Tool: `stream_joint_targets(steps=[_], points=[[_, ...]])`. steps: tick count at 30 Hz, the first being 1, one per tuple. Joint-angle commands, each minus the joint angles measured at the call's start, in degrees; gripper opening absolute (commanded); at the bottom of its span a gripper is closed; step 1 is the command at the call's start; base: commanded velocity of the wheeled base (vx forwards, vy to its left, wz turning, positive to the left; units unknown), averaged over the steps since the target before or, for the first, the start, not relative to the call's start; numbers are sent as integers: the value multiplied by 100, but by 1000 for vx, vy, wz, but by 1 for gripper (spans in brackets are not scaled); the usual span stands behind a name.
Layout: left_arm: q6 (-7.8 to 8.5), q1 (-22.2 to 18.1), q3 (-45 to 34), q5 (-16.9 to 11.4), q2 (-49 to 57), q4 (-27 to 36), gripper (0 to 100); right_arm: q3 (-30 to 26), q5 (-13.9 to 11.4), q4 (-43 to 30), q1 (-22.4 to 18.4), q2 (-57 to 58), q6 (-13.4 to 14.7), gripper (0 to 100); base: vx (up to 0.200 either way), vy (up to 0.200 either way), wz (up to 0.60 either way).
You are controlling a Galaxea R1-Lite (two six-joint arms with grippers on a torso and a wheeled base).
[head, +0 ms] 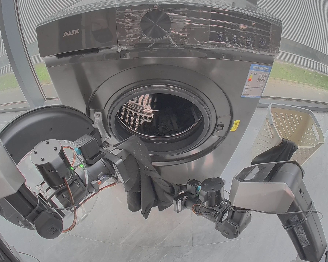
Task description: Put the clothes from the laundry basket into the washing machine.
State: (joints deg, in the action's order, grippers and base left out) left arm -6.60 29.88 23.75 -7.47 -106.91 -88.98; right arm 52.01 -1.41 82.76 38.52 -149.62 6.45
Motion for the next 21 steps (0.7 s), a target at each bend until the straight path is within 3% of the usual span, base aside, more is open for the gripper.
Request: stream_joint_targets(steps=[1,4,12,19,21], points=[[-8,-8,-2,0,-5,-23,0,-68,1,73,-38,-59,-3,0,0,0,0],[0,-8,-2,0,-5,-23,0,-243,-8,179,-82,55,-3,0,0,0,0],[-44,-96,51,0,-14,-23,0,-1562,-351,601,-433,1611,120,0,0,0,0],[-88,-342,33,-9,127,-23,0,-2942,-781,592,-521,3588,832,0,0,0,0],[-88,-404,-2,-26,188,-23,0,-3117,-852,592,-521,4010,1069,0,0,0,0]])
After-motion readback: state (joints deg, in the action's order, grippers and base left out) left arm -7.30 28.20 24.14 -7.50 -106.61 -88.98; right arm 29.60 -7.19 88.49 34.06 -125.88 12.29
